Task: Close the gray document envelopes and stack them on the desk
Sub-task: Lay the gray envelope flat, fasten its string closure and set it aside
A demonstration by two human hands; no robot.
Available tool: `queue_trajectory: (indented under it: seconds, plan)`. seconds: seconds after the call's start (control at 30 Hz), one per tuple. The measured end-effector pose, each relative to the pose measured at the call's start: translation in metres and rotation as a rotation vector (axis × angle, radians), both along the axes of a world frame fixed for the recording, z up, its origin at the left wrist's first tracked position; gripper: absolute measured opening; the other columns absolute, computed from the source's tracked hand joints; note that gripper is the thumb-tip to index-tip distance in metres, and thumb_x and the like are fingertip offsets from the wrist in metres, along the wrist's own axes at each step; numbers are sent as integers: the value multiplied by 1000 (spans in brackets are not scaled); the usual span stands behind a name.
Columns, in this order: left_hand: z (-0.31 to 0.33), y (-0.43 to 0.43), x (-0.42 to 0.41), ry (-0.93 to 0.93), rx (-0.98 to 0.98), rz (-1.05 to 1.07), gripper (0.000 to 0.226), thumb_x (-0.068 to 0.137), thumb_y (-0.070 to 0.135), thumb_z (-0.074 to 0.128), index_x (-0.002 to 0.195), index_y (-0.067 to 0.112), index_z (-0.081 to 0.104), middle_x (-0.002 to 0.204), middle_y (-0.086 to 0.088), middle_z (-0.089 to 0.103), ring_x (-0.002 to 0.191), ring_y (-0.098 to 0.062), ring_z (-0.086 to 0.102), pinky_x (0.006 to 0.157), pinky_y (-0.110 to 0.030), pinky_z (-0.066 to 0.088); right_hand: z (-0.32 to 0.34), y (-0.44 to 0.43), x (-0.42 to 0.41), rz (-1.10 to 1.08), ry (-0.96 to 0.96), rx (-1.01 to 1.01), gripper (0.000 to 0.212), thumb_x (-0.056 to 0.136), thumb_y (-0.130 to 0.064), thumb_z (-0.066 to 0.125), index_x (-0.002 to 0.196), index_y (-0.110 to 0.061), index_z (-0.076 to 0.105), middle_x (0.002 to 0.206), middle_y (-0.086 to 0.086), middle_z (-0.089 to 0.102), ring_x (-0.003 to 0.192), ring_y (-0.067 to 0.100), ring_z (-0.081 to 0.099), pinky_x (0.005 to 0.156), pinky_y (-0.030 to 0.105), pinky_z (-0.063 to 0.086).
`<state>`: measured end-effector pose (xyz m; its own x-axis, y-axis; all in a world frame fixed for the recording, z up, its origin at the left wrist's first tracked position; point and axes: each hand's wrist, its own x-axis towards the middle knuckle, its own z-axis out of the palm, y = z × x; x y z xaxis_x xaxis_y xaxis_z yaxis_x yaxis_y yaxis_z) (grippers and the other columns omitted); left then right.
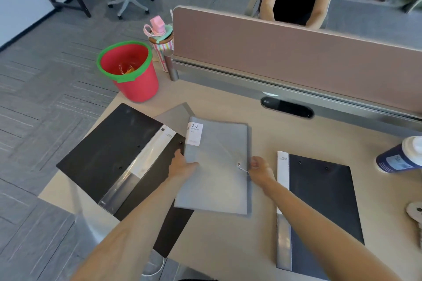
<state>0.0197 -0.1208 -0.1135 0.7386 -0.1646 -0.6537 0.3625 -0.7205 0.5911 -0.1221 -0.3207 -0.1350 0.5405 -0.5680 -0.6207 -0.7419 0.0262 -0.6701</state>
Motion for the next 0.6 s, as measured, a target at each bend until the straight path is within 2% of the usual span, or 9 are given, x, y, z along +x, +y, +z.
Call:
queue_trajectory:
  seconds: [0.07, 0.13, 0.2, 0.27, 0.33, 0.37, 0.47, 0.53, 0.6]
  plan:
    - [7, 2, -1, 73, -169, 128, 78, 79, 16, 69, 145, 11, 28, 135, -15, 54, 108, -33, 61, 88, -42, 52, 7, 7, -2, -113, -6, 76, 54, 83, -15, 57, 136, -15, 43, 121, 5, 56, 95, 21, 57, 75, 28, 47]
    - [18, 2, 3, 136, -356, 173, 49, 84, 11, 68, 128, 5, 47, 121, -17, 64, 90, -27, 67, 72, -37, 55, 15, 9, -2, -154, -8, 142, 53, 77, -27, 64, 127, -18, 50, 102, 3, 58, 74, 15, 53, 63, 24, 42]
    - [32, -3, 10, 168, -497, 135, 41, 85, 13, 68, 123, 6, 54, 115, -14, 69, 91, -28, 70, 76, -39, 56, 31, 7, -1, -195, -33, 137, 35, 82, -27, 64, 116, -19, 59, 82, -3, 54, 66, 13, 47, 57, 24, 38]
    - [44, -11, 17, 180, -592, 93, 42, 85, 16, 68, 124, 9, 56, 114, -14, 70, 97, -30, 70, 83, -43, 56, 47, 1, -3, -248, -102, 84, 35, 89, -24, 56, 121, -14, 60, 90, 0, 56, 80, 17, 52, 69, 29, 43]
    - [52, -23, 15, 231, -680, 55, 36, 86, 16, 67, 121, 11, 58, 112, -13, 70, 96, -29, 69, 80, -41, 56, 62, -6, -13, -328, -170, 5, 39, 92, -26, 51, 129, -12, 54, 114, 2, 57, 97, 20, 53, 83, 33, 43]
    - [56, -31, 10, 271, -709, 31, 32, 87, 16, 66, 119, 13, 59, 110, -12, 71, 94, -27, 69, 77, -40, 56, 70, -8, -22, -364, -195, -35, 37, 93, -27, 50, 127, -12, 54, 118, 3, 57, 100, 22, 55, 84, 33, 43]
    - [58, -59, -17, 398, -738, -74, 29, 88, 16, 65, 117, 17, 61, 104, -7, 73, 90, -23, 70, 72, -37, 56, 81, -20, -60, -463, -187, -151, 27, 96, -28, 48, 116, -11, 56, 107, 9, 61, 96, 28, 58, 77, 34, 46]
    - [52, -78, -43, 434, -709, -172, 28, 89, 12, 64, 116, 17, 61, 100, -6, 73, 85, -20, 71, 71, -34, 57, 80, -27, -94, -534, -149, -215, 37, 94, -24, 47, 131, -15, 46, 119, 6, 57, 105, 26, 56, 90, 40, 49]
    - [47, -95, -73, 425, -635, -293, 24, 89, 10, 63, 111, 18, 60, 97, -3, 73, 80, -15, 70, 65, -28, 56, 75, -34, -131, -577, -94, -245, 43, 92, -19, 44, 136, -20, 40, 121, 3, 54, 109, 25, 54, 92, 41, 48]
